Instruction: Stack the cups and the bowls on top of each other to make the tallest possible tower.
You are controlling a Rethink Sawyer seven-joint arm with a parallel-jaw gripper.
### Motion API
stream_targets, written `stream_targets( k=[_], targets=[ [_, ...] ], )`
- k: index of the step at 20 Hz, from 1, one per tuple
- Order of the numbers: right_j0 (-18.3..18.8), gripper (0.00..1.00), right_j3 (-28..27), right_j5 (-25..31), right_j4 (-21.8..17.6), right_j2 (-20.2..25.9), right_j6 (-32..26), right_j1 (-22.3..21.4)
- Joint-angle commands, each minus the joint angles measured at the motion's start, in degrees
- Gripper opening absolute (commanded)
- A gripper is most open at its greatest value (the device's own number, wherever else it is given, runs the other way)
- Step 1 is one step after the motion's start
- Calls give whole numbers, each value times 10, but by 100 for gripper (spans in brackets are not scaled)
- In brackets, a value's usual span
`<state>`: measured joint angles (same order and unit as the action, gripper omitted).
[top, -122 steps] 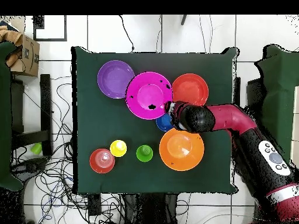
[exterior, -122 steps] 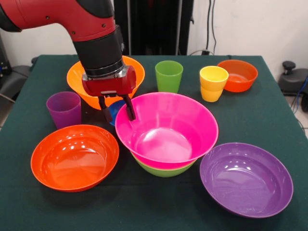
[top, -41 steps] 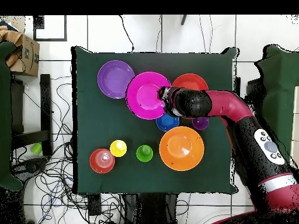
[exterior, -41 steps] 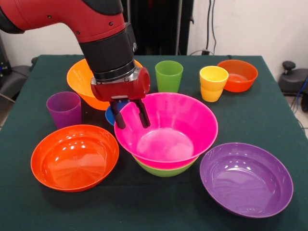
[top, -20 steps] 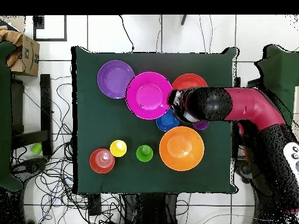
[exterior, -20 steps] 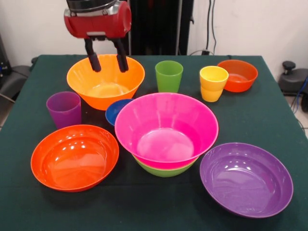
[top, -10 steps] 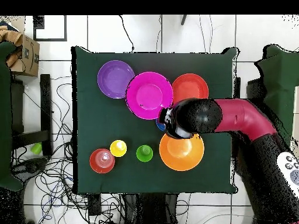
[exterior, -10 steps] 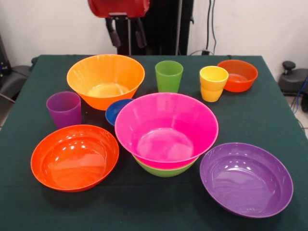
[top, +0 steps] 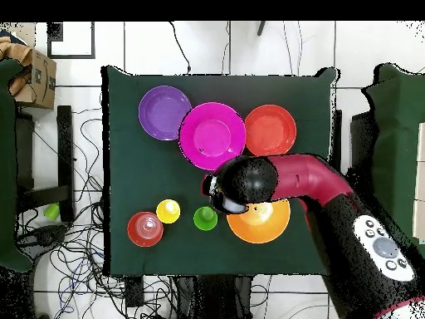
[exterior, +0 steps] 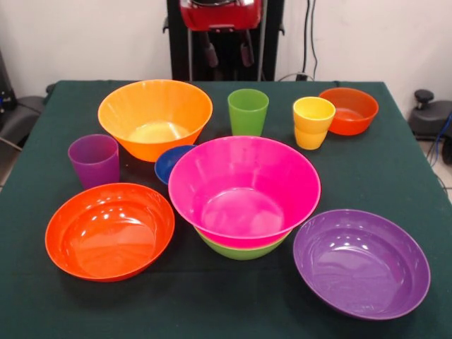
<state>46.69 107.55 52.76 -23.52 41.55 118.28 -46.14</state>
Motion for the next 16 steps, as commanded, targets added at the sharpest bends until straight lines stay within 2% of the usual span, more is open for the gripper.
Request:
stream_targets(
  k=[1, 9, 16],
  targets=[
    [-81, 100, 23, -114, -57, -100, 126, 45],
    [-155, 100, 14, -193, -54, -178, 157, 73],
    [-173, 100, 17, -217, -20, -202, 136, 79]
  ],
)
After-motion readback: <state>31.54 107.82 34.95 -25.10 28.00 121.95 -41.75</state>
